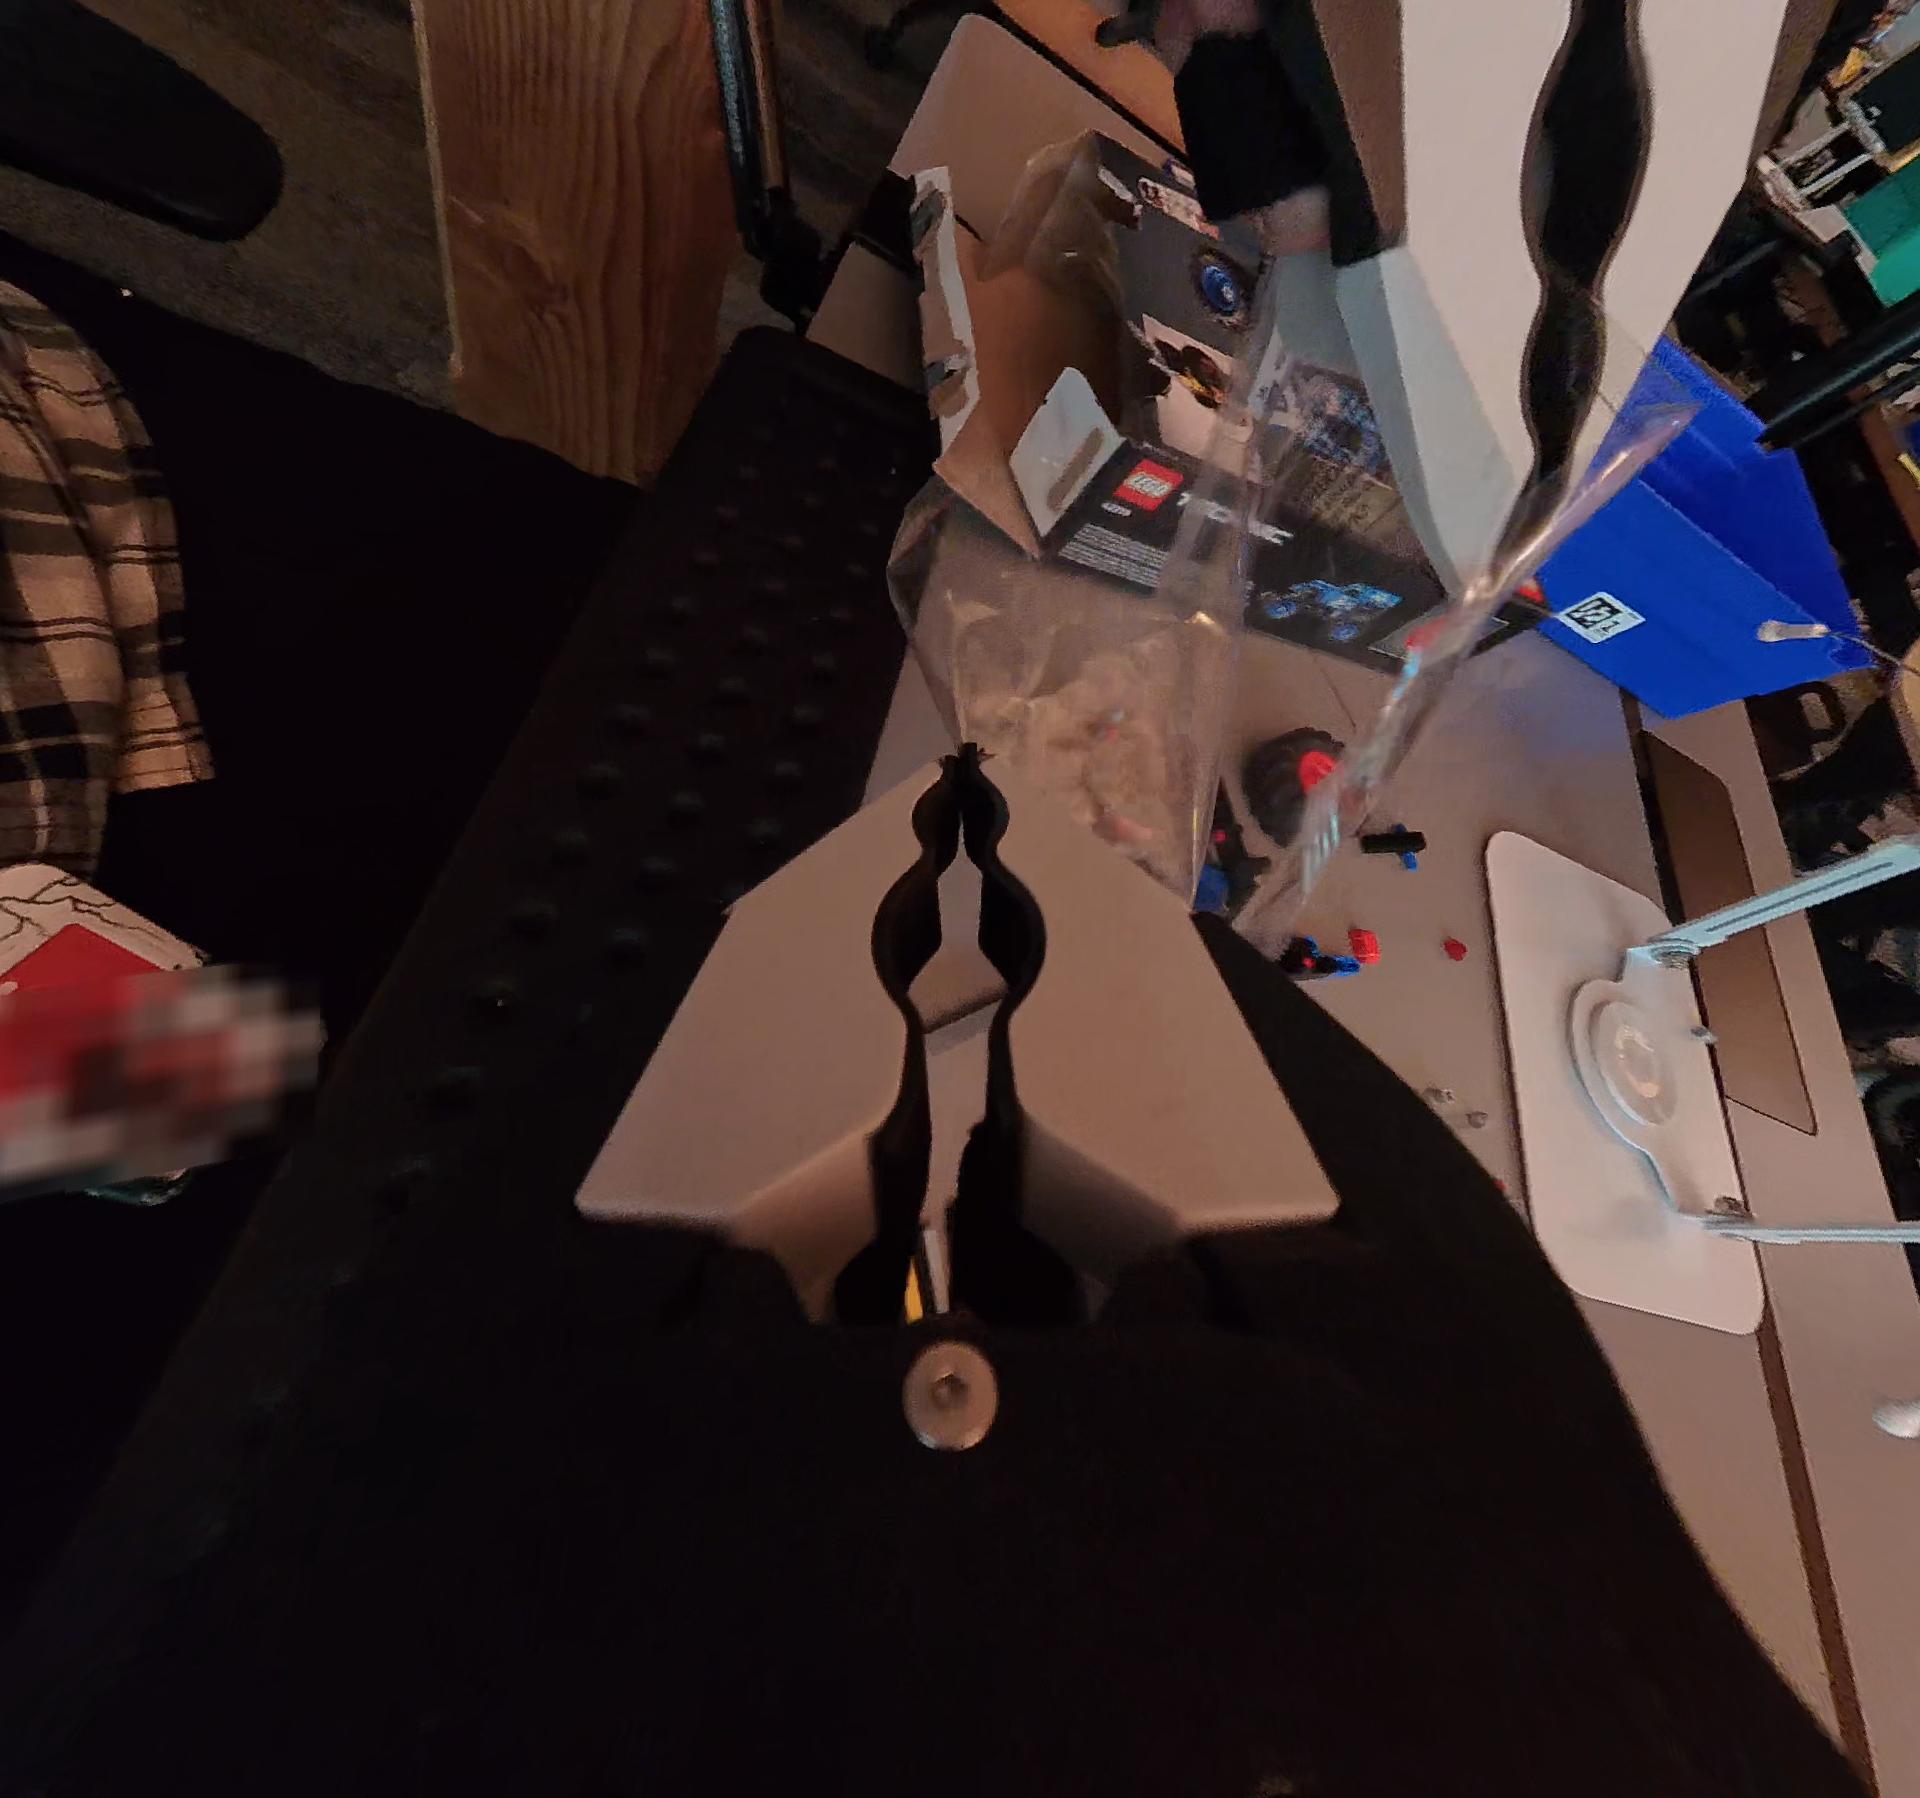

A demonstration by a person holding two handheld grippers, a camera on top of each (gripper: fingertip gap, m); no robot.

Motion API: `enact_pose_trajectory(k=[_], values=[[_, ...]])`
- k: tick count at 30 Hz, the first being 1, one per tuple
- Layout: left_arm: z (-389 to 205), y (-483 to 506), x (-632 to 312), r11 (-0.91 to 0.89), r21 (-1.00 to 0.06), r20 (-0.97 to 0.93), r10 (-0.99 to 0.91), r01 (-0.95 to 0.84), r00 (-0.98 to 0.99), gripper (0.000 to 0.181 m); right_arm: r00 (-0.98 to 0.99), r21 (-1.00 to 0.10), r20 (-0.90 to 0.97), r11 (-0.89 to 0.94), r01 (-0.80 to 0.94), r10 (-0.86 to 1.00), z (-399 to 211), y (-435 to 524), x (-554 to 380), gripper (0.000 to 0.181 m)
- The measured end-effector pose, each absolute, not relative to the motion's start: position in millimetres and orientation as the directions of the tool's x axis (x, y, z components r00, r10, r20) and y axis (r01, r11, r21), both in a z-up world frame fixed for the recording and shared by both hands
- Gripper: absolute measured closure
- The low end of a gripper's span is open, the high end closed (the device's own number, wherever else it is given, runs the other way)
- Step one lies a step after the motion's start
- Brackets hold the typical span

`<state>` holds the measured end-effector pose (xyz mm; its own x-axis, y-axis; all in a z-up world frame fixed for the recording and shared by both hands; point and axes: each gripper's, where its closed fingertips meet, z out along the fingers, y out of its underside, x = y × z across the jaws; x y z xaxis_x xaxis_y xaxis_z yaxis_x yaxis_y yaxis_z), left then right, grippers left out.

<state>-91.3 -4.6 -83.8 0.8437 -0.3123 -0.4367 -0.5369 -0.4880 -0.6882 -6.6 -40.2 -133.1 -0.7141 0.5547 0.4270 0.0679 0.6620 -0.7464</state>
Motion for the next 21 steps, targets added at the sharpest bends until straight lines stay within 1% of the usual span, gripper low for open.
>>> enact_pose_trajectory(k=[5, 8, 9, 10, 11, 13, 15, 17, 19, 21], values=[[-92, -7, -105, -0.504, -0.654, -0.578, -0.147, -0.564, 0.803, 0.181, -0.719, -0.777, 0.400, 0.627, 0.062, 0.568, -139, -50, -4, 0.181], [-98, -9, -106, -0.501, -0.661, -0.594, -0.106, -0.559, 0.797, 0.181, -0.706, -0.817, 0.370, 0.573, 0.062, 0.604, -136, -51, -4, 0.181], [-96, -9, -106, -0.489, -0.665, -0.602, -0.096, -0.564, 0.793, 0.181, -0.698, -0.837, 0.356, 0.545, 0.058, 0.621, -131, -50, -4, 0.174], [-94, -10, -106, -0.482, -0.677, -0.592, -0.092, -0.556, 0.801, 0.181, -0.684, -0.846, 0.351, 0.530, 0.061, 0.639, -126, -47, -4, 0.162], [-92, -11, -106, -0.477, -0.687, -0.580, -0.093, -0.548, 0.809, 0.181, -0.674, -0.852, 0.346, 0.520, 0.066, 0.653, -120, -42, -2, 0.158], [-86, -14, -112, -0.480, -0.685, -0.587, -0.082, -0.548, 0.805, 0.181, -0.649, -0.870, 0.339, 0.490, 0.060, 0.681, -104, -28, 3, 0.159], [-84, -15, -115, -0.480, -0.686, -0.580, -0.091, -0.546, 0.809, 0.181, -0.605, -0.888, 0.327, 0.455, 0.066, 0.726, -85, -2, 9, 0.155], [-81, -15, -115, -0.465, -0.701, -0.569, -0.091, -0.540, 0.817, 0.181, -0.522, -0.903, 0.301, 0.414, 0.114, 0.799, -72, 39, 12, 0.149], [-80, -15, -114, -0.457, -0.699, -0.576, -0.096, -0.550, 0.812, 0.181, -0.345, -0.895, 0.277, 0.372, 0.248, 0.897, -73, 108, 9, 0.145], [-79, -14, -112, -0.443, -0.705, -0.575, -0.099, -0.553, 0.812, 0.181, -0.175, -0.876, 0.216, 0.270, 0.399, 0.961, -90, 181, 14, 0.133]])
